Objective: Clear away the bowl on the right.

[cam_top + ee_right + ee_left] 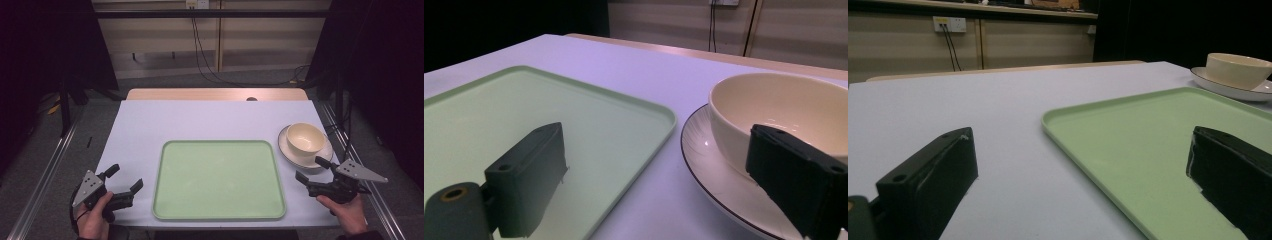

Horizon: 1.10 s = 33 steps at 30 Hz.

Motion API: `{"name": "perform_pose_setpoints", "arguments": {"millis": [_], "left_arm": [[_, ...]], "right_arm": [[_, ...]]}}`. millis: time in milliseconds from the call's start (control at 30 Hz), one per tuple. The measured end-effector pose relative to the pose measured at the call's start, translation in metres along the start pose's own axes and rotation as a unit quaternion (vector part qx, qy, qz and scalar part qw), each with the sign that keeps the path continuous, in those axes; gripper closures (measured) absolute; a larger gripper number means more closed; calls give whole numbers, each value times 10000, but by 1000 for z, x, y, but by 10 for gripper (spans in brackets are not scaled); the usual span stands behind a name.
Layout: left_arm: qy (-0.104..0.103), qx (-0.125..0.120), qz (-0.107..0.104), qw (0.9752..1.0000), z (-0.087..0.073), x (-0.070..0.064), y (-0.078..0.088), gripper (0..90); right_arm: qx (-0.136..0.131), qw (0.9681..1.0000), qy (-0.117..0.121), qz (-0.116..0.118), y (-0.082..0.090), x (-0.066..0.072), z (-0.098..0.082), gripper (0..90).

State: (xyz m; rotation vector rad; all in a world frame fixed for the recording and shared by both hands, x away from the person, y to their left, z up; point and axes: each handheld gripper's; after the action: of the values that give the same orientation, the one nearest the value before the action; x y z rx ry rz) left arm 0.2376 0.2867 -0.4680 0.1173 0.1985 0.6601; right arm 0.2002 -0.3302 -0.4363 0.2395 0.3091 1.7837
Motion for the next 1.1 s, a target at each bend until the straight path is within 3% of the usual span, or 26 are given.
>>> {"name": "perform_pose_setpoints", "arguments": {"millis": [233, 533, 800, 1100], "left_arm": [[-23, 60, -62, 10000, 1, -2, -1, 1], [-38, 67, -71, 9999, 0, -1, -2, 1], [-51, 78, -67, 9999, 1, -2, -2, 0], [-29, 76, -24, 10000, 1, -1, -2, 1]], "right_arm": [[98, 9999, 100, 99, -3, 0, 0, 87], [300, 9993, 47, 207, -5, 1, -1, 96], [428, 9988, -67, 221, -2, -12, 3, 112], [530, 9983, -4, 237, -7, -21, 7, 139]]}}
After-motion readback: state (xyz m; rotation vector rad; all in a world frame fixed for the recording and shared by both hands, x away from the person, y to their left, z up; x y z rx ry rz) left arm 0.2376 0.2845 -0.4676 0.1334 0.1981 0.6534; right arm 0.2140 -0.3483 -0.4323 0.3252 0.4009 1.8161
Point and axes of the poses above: each handheld gripper's, and its own axes: y roughly backward along the jaws, z roughly out of its top, x roughly to its left, and after that the axes turned 15 degrees about -z, right-handed
